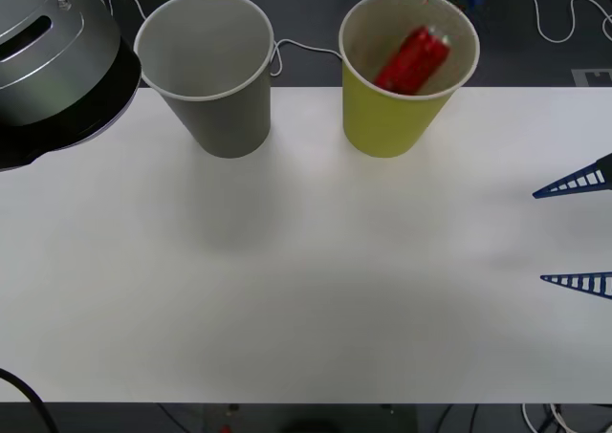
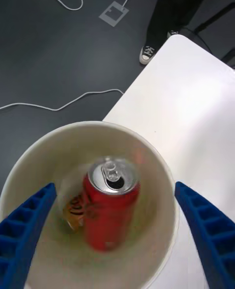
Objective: Put the can into the green bin and the plastic bottle into the gray bin
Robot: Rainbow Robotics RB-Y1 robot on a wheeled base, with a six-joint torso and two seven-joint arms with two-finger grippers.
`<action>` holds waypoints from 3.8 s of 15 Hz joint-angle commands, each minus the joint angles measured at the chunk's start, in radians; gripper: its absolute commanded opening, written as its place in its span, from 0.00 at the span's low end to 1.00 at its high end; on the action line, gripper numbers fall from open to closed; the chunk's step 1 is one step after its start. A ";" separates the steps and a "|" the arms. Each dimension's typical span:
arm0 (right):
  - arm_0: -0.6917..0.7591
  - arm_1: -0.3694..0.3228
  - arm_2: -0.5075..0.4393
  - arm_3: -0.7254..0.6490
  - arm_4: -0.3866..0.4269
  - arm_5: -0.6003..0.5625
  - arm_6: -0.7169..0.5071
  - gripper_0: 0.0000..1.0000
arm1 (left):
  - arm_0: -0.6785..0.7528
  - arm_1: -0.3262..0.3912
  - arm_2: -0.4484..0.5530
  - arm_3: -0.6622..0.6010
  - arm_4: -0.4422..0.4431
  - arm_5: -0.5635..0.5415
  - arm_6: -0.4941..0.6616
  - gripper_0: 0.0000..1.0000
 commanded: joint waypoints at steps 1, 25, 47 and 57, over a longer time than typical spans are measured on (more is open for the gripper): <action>0.000 0.000 0.000 0.000 0.000 0.000 0.000 1.00 | 0.000 0.037 0.004 -0.029 0.039 -0.045 -0.036 1.00; 0.000 0.000 0.000 0.000 0.000 0.000 0.000 1.00 | 1.094 0.823 0.894 -1.152 0.091 -0.413 -0.458 1.00; 0.000 0.000 0.000 0.000 0.000 0.000 0.000 1.00 | 1.675 0.651 1.212 -1.205 0.073 -0.471 -1.183 1.00; 0.000 0.000 0.000 0.000 0.000 0.000 0.000 1.00 | 1.683 0.591 1.262 -1.205 0.018 -0.547 -1.226 1.00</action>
